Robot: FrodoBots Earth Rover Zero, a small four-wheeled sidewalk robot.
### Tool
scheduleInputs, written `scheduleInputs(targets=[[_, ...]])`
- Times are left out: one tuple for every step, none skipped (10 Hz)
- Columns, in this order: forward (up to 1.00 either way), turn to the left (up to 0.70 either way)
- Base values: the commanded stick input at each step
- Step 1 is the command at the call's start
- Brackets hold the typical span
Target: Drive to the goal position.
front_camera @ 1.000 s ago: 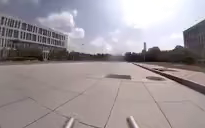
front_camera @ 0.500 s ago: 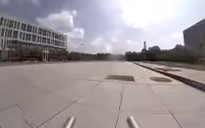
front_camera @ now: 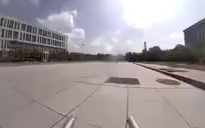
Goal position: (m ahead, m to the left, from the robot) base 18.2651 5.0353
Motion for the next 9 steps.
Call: scheduleInputs(targets=[[0.70, 0.04], [0.70, 0.04], [0.70, 0.04], [0.70, 0.04], [0.70, 0.04], [0.70, 0.04], [0.70, 0.04], [0.70, 0.04], [0.70, 0.04]])
